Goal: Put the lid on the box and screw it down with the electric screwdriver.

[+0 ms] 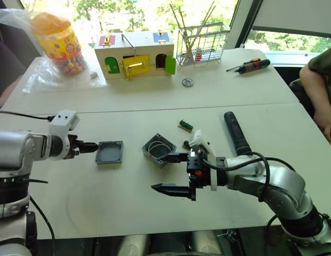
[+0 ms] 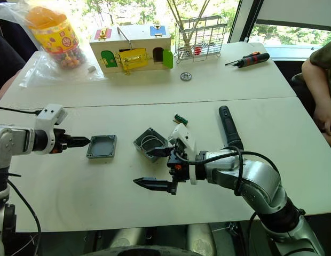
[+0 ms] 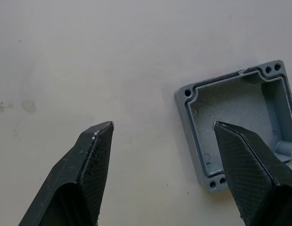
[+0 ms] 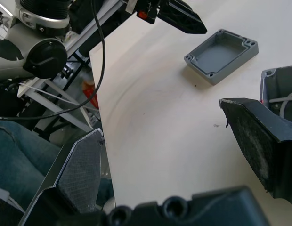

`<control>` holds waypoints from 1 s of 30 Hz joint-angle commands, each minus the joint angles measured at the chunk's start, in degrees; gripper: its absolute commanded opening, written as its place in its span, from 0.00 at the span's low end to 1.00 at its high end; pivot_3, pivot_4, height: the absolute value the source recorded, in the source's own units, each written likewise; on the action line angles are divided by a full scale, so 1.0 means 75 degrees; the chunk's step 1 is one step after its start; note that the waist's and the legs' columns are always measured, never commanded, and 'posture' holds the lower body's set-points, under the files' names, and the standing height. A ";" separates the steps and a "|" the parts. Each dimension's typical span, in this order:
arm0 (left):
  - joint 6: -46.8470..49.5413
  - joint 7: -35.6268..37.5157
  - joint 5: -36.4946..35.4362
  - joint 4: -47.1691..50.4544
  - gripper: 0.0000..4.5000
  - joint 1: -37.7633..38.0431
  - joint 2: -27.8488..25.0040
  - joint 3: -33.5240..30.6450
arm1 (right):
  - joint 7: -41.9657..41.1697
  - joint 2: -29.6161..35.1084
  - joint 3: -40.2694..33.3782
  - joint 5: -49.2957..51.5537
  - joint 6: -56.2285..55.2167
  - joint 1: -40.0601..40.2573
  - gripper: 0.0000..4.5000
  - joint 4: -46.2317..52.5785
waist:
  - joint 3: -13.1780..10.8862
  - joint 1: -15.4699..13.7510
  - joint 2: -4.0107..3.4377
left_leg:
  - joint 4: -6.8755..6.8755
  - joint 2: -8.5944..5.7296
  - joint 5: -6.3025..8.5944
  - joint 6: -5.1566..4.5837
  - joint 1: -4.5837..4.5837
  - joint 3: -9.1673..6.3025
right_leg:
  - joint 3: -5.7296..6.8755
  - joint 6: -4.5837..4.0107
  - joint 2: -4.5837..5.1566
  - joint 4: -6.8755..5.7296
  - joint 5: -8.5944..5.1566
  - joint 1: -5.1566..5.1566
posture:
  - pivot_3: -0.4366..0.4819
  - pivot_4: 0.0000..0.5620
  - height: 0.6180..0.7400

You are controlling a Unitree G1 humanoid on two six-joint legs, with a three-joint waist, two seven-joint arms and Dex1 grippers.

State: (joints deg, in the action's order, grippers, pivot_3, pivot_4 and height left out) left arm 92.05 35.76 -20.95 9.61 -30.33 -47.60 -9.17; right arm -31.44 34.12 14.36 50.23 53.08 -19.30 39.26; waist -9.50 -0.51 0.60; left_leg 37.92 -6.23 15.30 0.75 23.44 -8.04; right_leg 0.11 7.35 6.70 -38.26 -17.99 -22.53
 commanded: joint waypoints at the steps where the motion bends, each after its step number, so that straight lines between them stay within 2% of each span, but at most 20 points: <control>1: 0.0059 -0.0237 -0.0018 -0.0292 0.77 -0.0216 -0.0062 0.0362 | 0.0271 -0.0204 -0.0155 0.0063 0.0036 0.0016 1.00 0.0343 | 0.0000 0.0004 0.0000 | 0.0000 0.0000 0.0000 0.0000 0.0000 0.0000 | 0.0000 0.0000 0.0000 0.0000 0.0000 0.0000 | 0.48 0.27 1.00; 7: -0.0020 -0.0508 -0.0082 -0.0871 0.77 -0.0555 0.0265 0.0918 | 0.0686 -0.0415 -0.0153 -0.0050 0.0063 0.0296 1.00 0.0459 | 0.0002 -0.0024 -0.0001 | 0.0001 -0.0007 -0.0002 0.0003 0.0000 -0.0001 | 0.0000 0.0000 0.0004 0.0000 0.0000 -0.0003 | 0.48 0.27 1.00; 8: -0.0058 -0.0548 -0.0077 -0.0852 0.72 -0.0504 0.0245 0.1019 | 0.0734 -0.0442 -0.0159 -0.0057 0.0062 0.0333 1.00 0.0477 | 0.0006 -0.0021 -0.0008 | 0.0001 -0.0009 -0.0002 0.0003 0.0000 0.0000 | -0.0001 0.0000 0.0006 0.0000 0.0000 0.0001 | 0.48 0.27 1.00; 10: -0.0104 -0.0612 -0.0087 -0.0845 0.59 -0.0457 0.0270 0.1094 | 0.0786 -0.0473 -0.0174 -0.0087 0.0052 0.0372 1.00 0.0480 | 0.0008 -0.0020 -0.0010 | 0.0001 -0.0010 -0.0002 0.0004 -0.0001 0.0000 | -0.0002 0.0000 0.0007 -0.0005 0.0000 0.0000 | 0.48 0.27 1.00; 15: -0.0147 -0.0771 -0.0140 -0.0874 0.01 -0.0518 0.0527 0.1079 | 0.0858 -0.0451 -0.0244 -0.0100 0.0024 0.0443 1.00 0.0494 | 0.0019 -0.0026 -0.0017 | 0.0001 -0.0010 -0.0004 0.0006 -0.0008 0.0000 | -0.0002 0.0000 0.0007 -0.0008 0.0000 0.0001 | 0.48 0.27 1.00; 19: -0.0238 -0.0967 -0.0108 -0.0868 0.01 -0.0356 0.0790 0.0961 | 0.0940 -0.0342 -0.0582 0.0181 0.0150 0.0560 1.00 0.0623 | 0.0037 -0.0039 -0.0044 | 0.0000 -0.0012 -0.0003 0.0006 -0.0011 0.0000 | -0.0002 0.0000 0.0007 -0.0009 0.0000 0.0005 | 0.48 0.27 1.00; 23: -0.0574 -0.0999 -0.0160 -0.0797 0.01 -0.0112 0.0939 0.0698 | 0.1164 -0.0272 -0.1467 0.1368 0.0445 0.0599 1.00 0.0626 | 0.0055 -0.0046 -0.0066 | 0.0000 -0.0015 -0.0003 0.0005 -0.0017 -0.0001 | -0.0002 0.0001 0.0011 -0.0008 0.0000 0.0016 | 0.48 0.27 1.00; 26: -0.1230 -0.0963 -0.0199 -0.0849 0.01 -0.0101 0.1142 0.0301 | 0.1307 -0.0145 -0.2132 0.2460 0.0587 0.0369 1.00 0.0279 | 0.0063 -0.0072 -0.0079 | 0.0000 -0.0015 -0.0003 0.0005 -0.0023 -0.0002 | -0.0002 0.0000 0.0013 -0.0007 0.0000 0.0029 | 0.48 0.27 1.00; 30: -0.2434 -0.0744 -0.0323 -0.0929 0.01 -0.0327 0.1288 -0.0309 | 0.1636 -0.0214 -0.2361 0.3068 0.0593 -0.0263 1.00 -0.0296 | 0.0058 -0.0118 -0.0070 | 0.0000 -0.0015 -0.0003 0.0004 -0.0020 -0.0008 | 0.0001 -0.0001 0.0013 -0.0006 0.0000 0.0027 | 0.48 0.27 1.00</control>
State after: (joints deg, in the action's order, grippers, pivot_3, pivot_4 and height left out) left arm 78.40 29.10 -22.17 1.86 -31.05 -37.80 -8.33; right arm -20.14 32.81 -1.90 70.69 57.82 -19.44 37.68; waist -9.06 -1.39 0.08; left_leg 37.92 -6.34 15.27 0.80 23.33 -8.09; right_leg 0.12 7.34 6.80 -38.29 -17.99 -22.34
